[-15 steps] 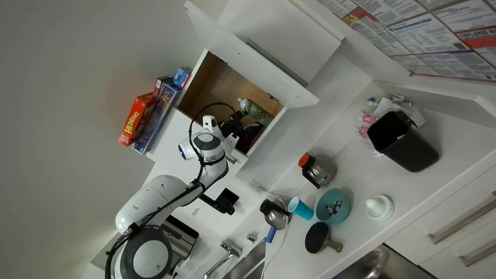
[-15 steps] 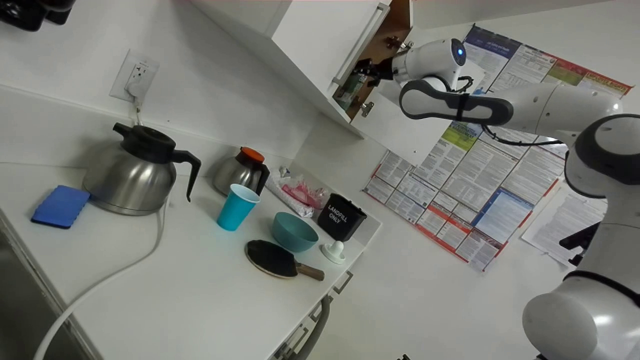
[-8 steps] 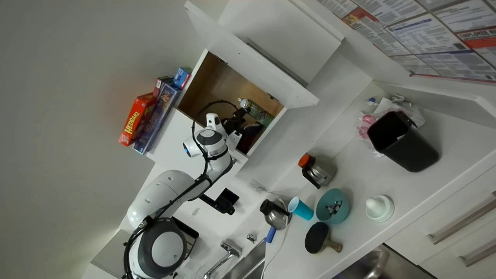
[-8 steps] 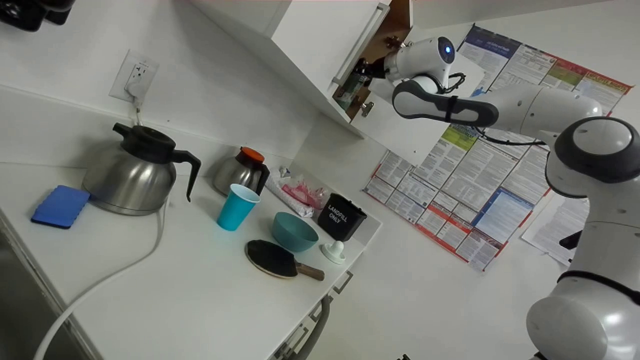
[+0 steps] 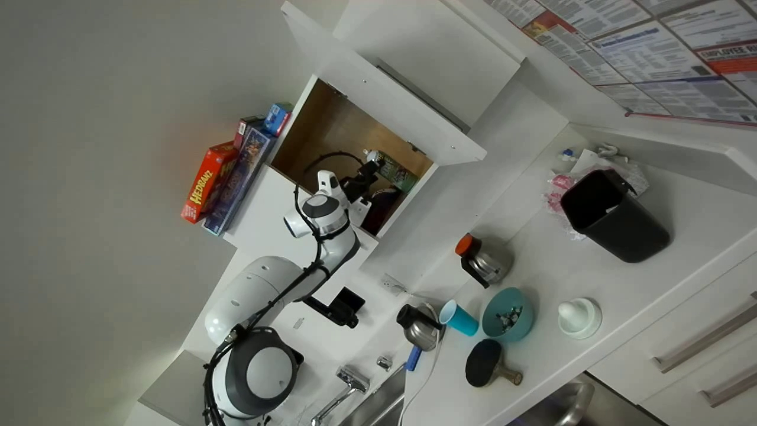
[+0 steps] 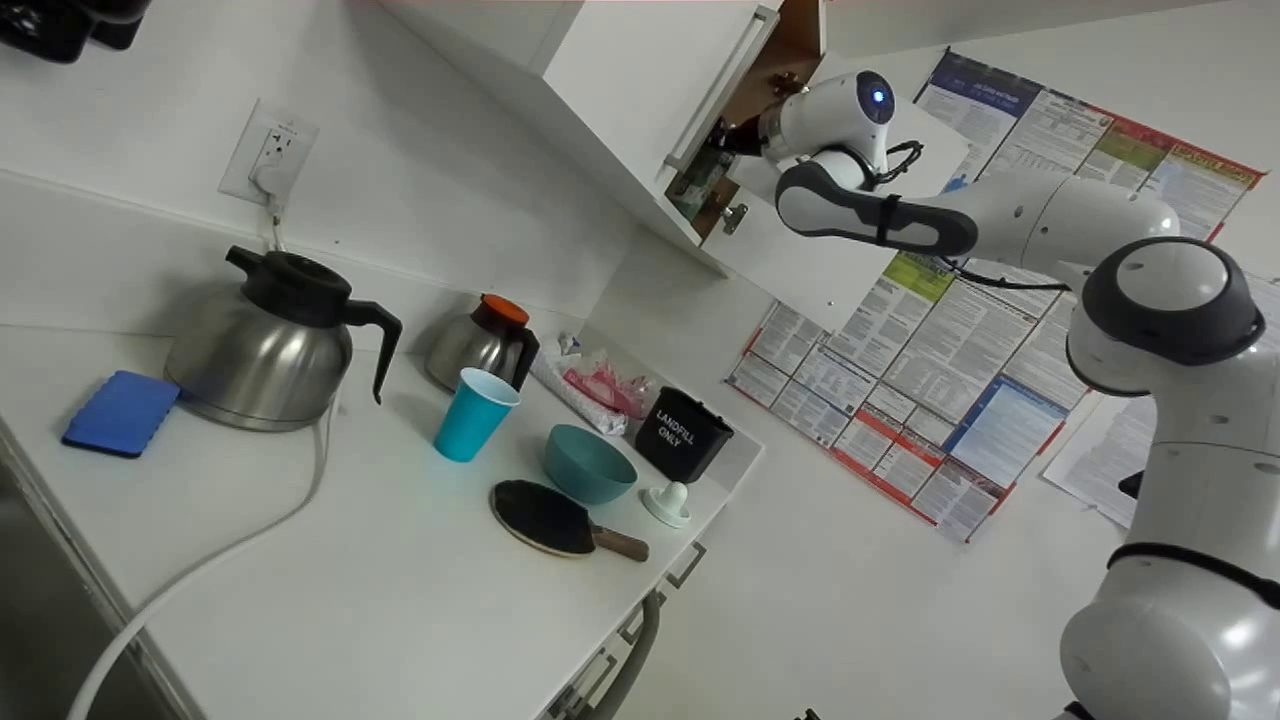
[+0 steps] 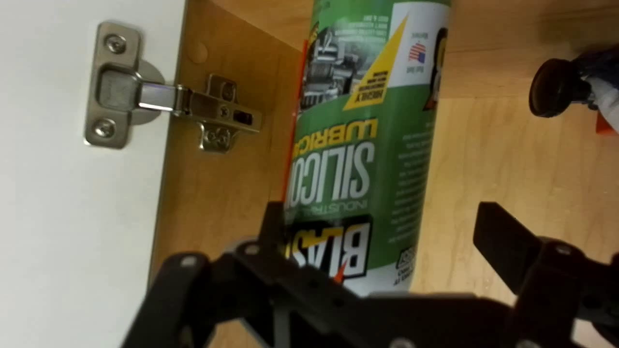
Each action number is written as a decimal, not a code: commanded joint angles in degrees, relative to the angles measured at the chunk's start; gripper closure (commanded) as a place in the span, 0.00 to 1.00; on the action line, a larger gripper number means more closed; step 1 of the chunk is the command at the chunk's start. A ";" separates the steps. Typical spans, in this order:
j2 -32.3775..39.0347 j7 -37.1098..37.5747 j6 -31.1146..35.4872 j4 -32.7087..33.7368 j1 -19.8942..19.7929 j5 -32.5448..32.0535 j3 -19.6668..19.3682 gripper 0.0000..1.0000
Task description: Take the can from the cabinet and put it on the counter
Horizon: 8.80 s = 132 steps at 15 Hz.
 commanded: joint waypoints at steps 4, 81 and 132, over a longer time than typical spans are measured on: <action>2.72 5.56 -4.71 5.35 3.99 -5.69 -2.64 0.00; -40.62 19.57 36.38 -64.26 23.78 -12.62 -17.79 0.27; -14.63 -50.38 42.89 -59.18 33.34 49.98 -9.18 0.52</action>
